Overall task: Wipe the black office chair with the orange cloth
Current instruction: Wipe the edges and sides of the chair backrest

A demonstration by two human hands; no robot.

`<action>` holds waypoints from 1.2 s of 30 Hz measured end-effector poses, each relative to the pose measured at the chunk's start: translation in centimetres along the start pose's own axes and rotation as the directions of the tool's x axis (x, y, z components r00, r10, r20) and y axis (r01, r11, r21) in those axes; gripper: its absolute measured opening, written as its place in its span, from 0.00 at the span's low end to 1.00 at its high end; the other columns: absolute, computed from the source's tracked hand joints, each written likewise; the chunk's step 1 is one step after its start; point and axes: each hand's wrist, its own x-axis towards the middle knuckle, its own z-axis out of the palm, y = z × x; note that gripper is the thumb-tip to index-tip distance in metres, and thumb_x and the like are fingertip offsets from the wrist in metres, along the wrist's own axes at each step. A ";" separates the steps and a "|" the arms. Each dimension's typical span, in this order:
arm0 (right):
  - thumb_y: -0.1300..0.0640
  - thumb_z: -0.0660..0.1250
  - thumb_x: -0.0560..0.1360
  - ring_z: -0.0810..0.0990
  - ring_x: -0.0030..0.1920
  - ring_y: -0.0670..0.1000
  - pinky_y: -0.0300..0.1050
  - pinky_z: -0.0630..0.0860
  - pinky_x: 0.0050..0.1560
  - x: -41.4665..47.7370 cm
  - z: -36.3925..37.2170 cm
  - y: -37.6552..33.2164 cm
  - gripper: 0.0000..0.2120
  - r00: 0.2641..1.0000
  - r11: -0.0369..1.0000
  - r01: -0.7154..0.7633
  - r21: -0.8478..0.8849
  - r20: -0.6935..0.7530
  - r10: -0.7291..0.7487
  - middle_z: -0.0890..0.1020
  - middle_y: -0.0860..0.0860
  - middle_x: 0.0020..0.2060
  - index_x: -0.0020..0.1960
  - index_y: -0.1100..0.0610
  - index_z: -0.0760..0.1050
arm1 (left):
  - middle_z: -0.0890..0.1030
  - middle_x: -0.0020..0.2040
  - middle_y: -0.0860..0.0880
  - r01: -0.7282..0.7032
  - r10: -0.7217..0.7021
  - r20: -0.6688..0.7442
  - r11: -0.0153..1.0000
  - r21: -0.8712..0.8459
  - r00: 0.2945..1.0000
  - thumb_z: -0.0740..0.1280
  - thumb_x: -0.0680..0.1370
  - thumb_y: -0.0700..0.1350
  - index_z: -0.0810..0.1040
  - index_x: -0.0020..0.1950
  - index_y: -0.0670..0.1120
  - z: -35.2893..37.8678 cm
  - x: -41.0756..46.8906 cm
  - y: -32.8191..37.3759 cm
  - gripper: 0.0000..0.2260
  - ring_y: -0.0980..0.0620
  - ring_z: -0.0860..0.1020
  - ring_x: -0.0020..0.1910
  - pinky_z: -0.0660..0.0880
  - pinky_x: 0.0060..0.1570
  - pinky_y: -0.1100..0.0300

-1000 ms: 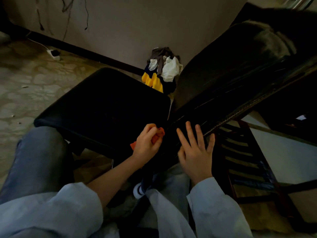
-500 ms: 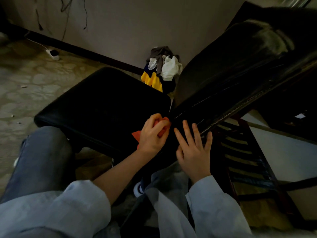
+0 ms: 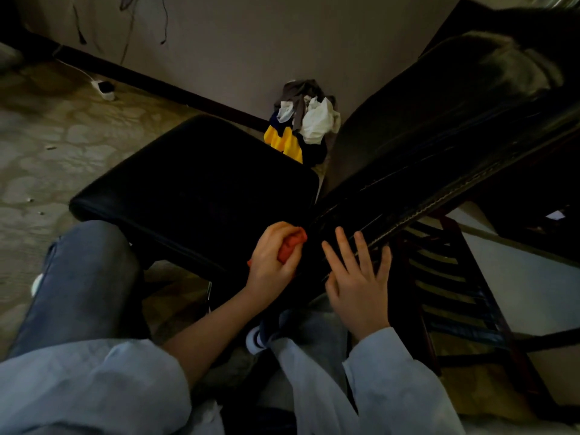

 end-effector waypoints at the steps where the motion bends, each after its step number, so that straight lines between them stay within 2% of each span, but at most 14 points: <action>1: 0.54 0.55 0.71 0.61 0.71 0.56 0.62 0.45 0.69 0.0 0.0 0.0 0.24 1.000 1.000 -0.001 0.004 -0.001 0.001 0.71 0.54 0.69 0.65 0.53 0.75 | 0.75 0.55 0.50 -0.033 0.033 0.006 0.999 -0.002 0.999 0.64 0.75 0.44 0.78 0.56 0.41 0.3 0.4 0.6 0.12 0.58 0.73 0.56 0.69 0.59 0.67; 4: 0.54 0.55 0.71 0.60 0.71 0.56 0.62 0.44 0.70 0.0 -0.2 0.1 0.24 1.000 1.000 0.007 0.006 0.011 -0.007 0.71 0.54 0.69 0.65 0.53 0.75 | 0.73 0.56 0.48 -0.173 0.171 0.042 0.984 0.044 0.984 0.65 0.76 0.44 0.75 0.58 0.43 1.5 0.5 0.6 0.12 0.52 0.73 0.54 0.69 0.57 0.65; 6: 0.54 0.55 0.72 0.60 0.71 0.56 0.62 0.45 0.70 -0.1 -0.3 0.2 0.24 1.000 1.000 0.013 0.004 0.024 -0.013 0.70 0.54 0.70 0.65 0.53 0.75 | 0.71 0.57 0.49 -0.218 0.213 0.072 0.974 0.065 0.974 0.64 0.76 0.43 0.72 0.58 0.45 2.0 -0.4 -0.5 0.11 0.50 0.74 0.52 0.72 0.54 0.63; 9: 0.53 0.54 0.72 0.60 0.71 0.56 0.64 0.49 0.68 -0.1 -0.3 0.2 0.24 0.999 1.000 0.022 -0.007 0.039 -0.021 0.71 0.54 0.69 0.65 0.53 0.75 | 0.71 0.56 0.50 -0.118 0.110 0.129 0.991 0.059 0.986 0.62 0.76 0.45 0.73 0.57 0.46 2.4 -2.6 -2.0 0.10 0.47 0.76 0.50 0.77 0.50 0.54; 12: 0.53 0.54 0.72 0.60 0.71 0.56 0.65 0.50 0.67 -0.1 -0.3 0.1 0.24 0.999 1.000 0.022 -0.011 0.048 -0.022 0.71 0.54 0.69 0.64 0.53 0.76 | 0.75 0.56 0.47 0.008 -0.033 0.221 0.994 0.109 0.975 0.62 0.76 0.48 0.78 0.57 0.43 2.3 -5.0 -3.5 0.14 0.49 0.77 0.52 0.78 0.49 0.50; 15: 0.53 0.53 0.71 0.59 0.71 0.56 0.64 0.47 0.69 -0.3 -0.2 -0.1 0.24 0.998 1.000 0.017 -0.010 0.060 -0.016 0.71 0.54 0.69 0.64 0.52 0.76 | 0.73 0.56 0.51 0.127 -0.142 0.214 0.988 0.085 0.966 0.66 0.76 0.42 0.79 0.58 0.42 1.7 -5.9 -4.2 0.12 0.55 0.76 0.53 0.77 0.52 0.52; 18: 0.52 0.53 0.71 0.59 0.71 0.56 0.62 0.41 0.70 -0.6 0.1 -0.5 0.25 0.997 1.000 0.014 0.000 0.082 -0.014 0.71 0.53 0.69 0.64 0.52 0.76 | 0.69 0.55 0.58 0.118 -0.115 0.108 0.993 -0.023 0.988 0.65 0.76 0.43 0.75 0.58 0.47 1.1 -4.5 -2.7 0.12 0.65 0.73 0.55 0.73 0.54 0.67; 21: 0.53 0.53 0.70 0.59 0.71 0.56 0.61 0.40 0.71 -0.8 0.2 -0.8 0.24 0.996 1.000 0.023 0.004 0.087 -0.023 0.71 0.53 0.69 0.63 0.52 0.77 | 0.68 0.57 0.51 0.048 -0.049 -0.021 0.997 -0.057 0.999 0.64 0.75 0.43 0.75 0.58 0.42 1.2 -2.2 -0.3 0.12 0.69 0.69 0.57 0.68 0.55 0.74; 23: 0.53 0.53 0.70 0.59 0.72 0.56 0.61 0.39 0.71 -0.8 0.2 -1.0 0.24 0.996 1.000 0.023 0.007 0.087 -0.023 0.70 0.53 0.70 0.62 0.53 0.77 | 0.67 0.58 0.50 -0.007 0.003 -0.051 0.998 -0.063 0.999 0.65 0.75 0.42 0.75 0.59 0.40 1.6 -1.1 0.5 0.13 0.69 0.68 0.58 0.68 0.56 0.74; 26: 0.53 0.54 0.71 0.59 0.72 0.56 0.61 0.38 0.72 -0.8 0.3 -1.0 0.22 0.996 1.000 0.019 0.012 0.086 -0.020 0.70 0.53 0.70 0.62 0.52 0.76 | 0.68 0.58 0.51 -0.057 0.057 0.001 0.997 -0.045 0.998 0.65 0.76 0.42 0.74 0.61 0.40 2.1 -0.8 0.2 0.14 0.66 0.71 0.57 0.70 0.56 0.72; 29: 0.53 0.54 0.71 0.58 0.72 0.56 0.61 0.39 0.71 -0.9 0.5 -1.0 0.24 0.996 1.000 0.026 0.001 0.087 -0.026 0.68 0.53 0.71 0.64 0.52 0.75 | 0.72 0.57 0.43 -0.071 0.069 0.063 0.997 0.026 0.996 0.64 0.77 0.45 0.74 0.60 0.42 2.4 -2.1 -1.4 0.14 0.51 0.76 0.54 0.75 0.52 0.63; 31: 0.53 0.53 0.72 0.56 0.73 0.56 0.61 0.39 0.71 -0.9 0.7 -0.9 0.24 0.996 1.000 0.028 -0.002 0.090 -0.028 0.67 0.53 0.71 0.65 0.52 0.75 | 0.72 0.56 0.45 -0.069 0.062 0.130 0.997 0.045 0.990 0.63 0.77 0.47 0.73 0.58 0.45 2.2 -3.3 -2.6 0.12 0.48 0.77 0.51 0.78 0.50 0.56; 34: 0.52 0.53 0.72 0.53 0.74 0.56 0.61 0.38 0.71 -1.0 0.8 -1.0 0.25 0.995 1.000 0.025 0.006 0.101 -0.025 0.66 0.53 0.72 0.65 0.52 0.75 | 0.73 0.55 0.47 -0.033 0.026 0.205 0.999 0.033 0.978 0.64 0.77 0.47 0.77 0.58 0.43 1.5 -4.3 -3.7 0.12 0.50 0.78 0.50 0.78 0.47 0.52; 36: 0.52 0.52 0.72 0.57 0.73 0.56 0.61 0.39 0.71 -1.0 0.7 -1.2 0.24 0.995 1.000 0.023 0.008 0.102 -0.024 0.68 0.54 0.71 0.65 0.52 0.75 | 0.72 0.54 0.50 -0.008 0.009 0.155 1.000 -0.007 0.988 0.64 0.77 0.46 0.76 0.58 0.46 1.2 -4.1 -3.2 0.11 0.57 0.76 0.51 0.77 0.49 0.60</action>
